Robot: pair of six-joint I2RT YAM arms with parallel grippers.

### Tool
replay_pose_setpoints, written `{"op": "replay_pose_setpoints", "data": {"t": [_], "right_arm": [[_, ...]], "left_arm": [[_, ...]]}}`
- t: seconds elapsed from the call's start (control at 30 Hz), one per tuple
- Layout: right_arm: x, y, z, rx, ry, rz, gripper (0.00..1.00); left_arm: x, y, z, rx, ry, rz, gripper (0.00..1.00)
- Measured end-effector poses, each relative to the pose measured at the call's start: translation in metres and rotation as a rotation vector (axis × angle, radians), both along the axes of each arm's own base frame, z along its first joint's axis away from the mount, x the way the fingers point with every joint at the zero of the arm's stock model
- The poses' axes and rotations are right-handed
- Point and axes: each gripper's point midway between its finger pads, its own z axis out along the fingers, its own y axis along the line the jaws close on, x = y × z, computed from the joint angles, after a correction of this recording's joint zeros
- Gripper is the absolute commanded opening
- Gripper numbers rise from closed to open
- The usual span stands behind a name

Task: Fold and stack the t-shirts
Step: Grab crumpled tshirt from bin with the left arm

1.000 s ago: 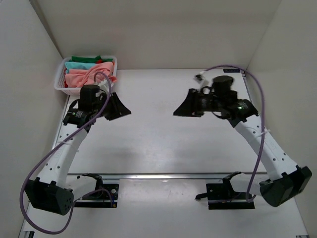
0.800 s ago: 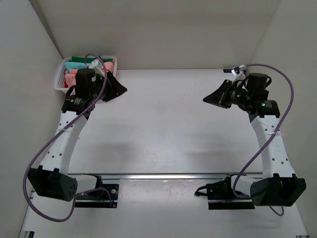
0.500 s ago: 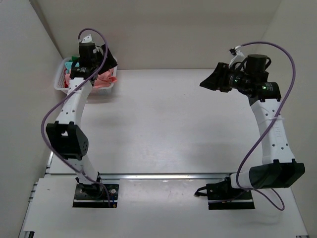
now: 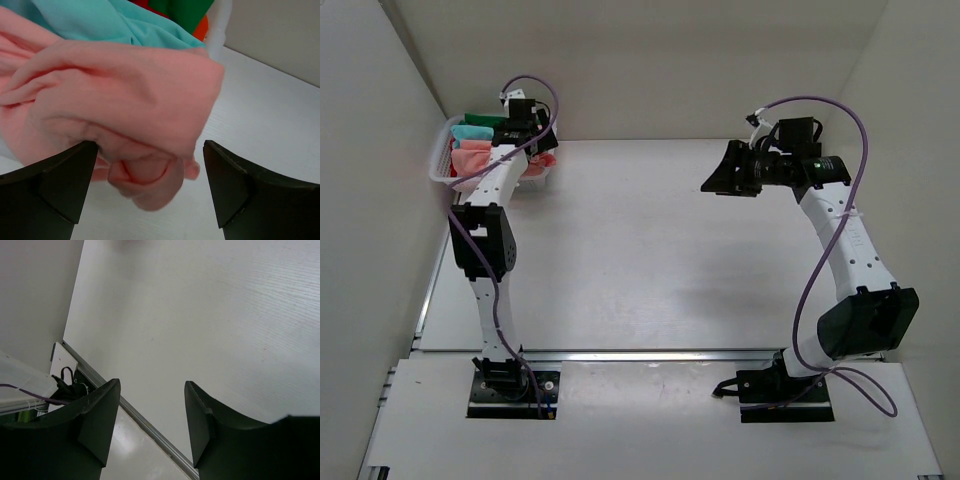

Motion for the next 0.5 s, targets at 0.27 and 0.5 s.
{"op": "replay_pose_setpoints", "data": {"t": [0.27,0.5], "right_arm": [[0.004,-0.009,-0.005,0.008,0.015,-0.023,0.49],[0.009,-0.021,-0.006,0.016,0.023,-0.059,0.39]], "left_arm": [[0.029,0.013,-0.010,0.090,-0.005,0.017,0.14],[0.031,0.013,0.057,0.124,-0.113,0.039,0.00]]}}
